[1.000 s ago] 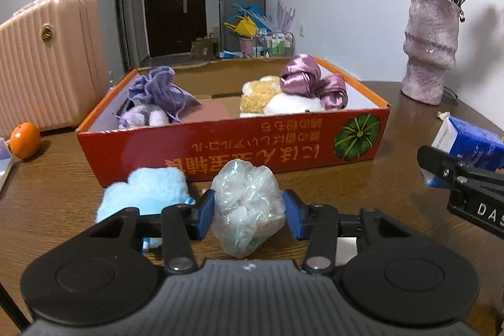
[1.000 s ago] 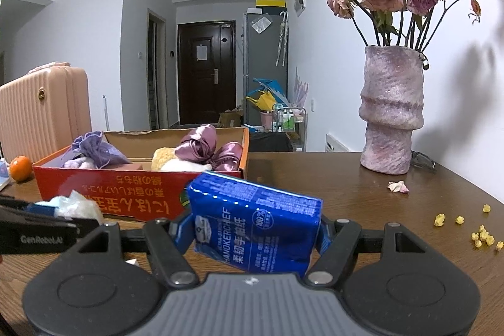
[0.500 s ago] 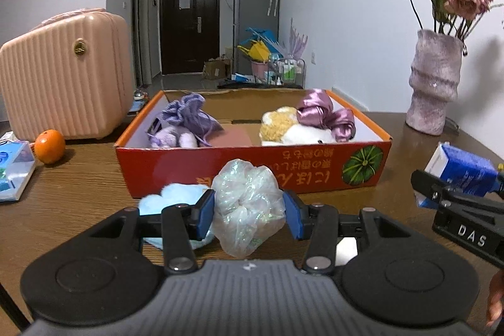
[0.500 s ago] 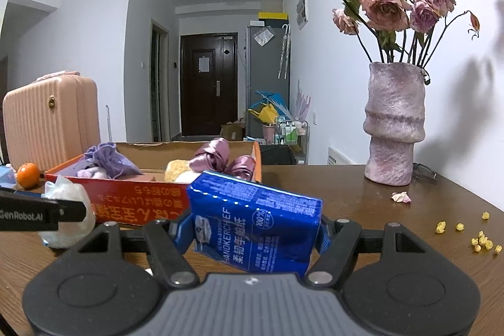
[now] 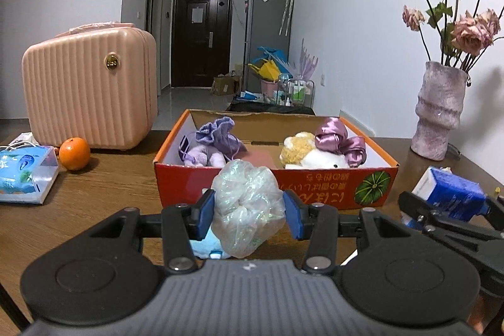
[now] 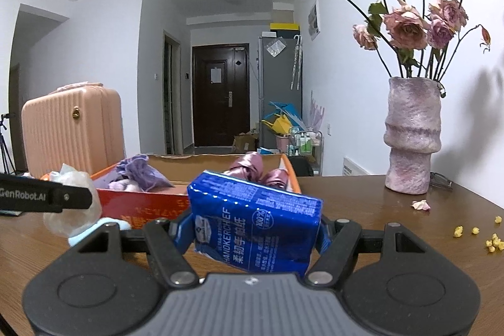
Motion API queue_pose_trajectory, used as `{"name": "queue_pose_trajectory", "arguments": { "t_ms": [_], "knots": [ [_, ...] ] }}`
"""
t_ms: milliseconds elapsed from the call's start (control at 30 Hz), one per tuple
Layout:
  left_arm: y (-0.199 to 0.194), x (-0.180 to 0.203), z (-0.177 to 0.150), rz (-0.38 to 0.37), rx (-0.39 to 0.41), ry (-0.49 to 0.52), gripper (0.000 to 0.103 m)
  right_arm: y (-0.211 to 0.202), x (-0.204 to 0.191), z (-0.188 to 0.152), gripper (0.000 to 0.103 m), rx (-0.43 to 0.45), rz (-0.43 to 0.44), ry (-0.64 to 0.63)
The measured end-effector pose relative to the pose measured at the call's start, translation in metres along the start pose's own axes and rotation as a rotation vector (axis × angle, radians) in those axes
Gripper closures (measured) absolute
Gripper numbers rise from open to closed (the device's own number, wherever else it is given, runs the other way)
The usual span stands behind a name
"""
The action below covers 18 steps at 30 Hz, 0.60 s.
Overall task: Organize soft objects
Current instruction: 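Carry the tissue pack and plastic bag over the box with both grippers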
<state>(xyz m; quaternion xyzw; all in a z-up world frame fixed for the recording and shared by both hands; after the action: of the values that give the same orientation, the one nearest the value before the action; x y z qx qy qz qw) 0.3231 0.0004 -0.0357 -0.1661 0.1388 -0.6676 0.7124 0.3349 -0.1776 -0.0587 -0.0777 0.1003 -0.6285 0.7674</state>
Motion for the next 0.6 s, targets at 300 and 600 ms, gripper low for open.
{"name": "queue_pose_trajectory", "arguments": {
  "t_ms": [300, 600],
  "knots": [
    [-0.003, -0.002, 0.007, -0.001, 0.028, 0.002, 0.055, 0.004, -0.015, 0.007, 0.033, 0.032, 0.017, 0.020],
    [0.004, -0.005, 0.018, 0.012, 0.062, 0.007, 0.055, 0.019, -0.019, 0.014, 0.033, 0.057, 0.022, 0.024]
  ]
}}
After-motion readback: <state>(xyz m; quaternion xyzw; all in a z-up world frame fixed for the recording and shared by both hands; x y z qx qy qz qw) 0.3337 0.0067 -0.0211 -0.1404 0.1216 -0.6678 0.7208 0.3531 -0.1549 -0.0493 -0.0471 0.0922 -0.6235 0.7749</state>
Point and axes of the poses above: each gripper's, at about its wrist camera, not at the fingertips, and y roughly the way its jaws point, x to its right, z to its top, the point moved 6 cm from there along y, roughly the way its jaws point, and after that the axes turned 1 degree about y, right-handed, at the moved point
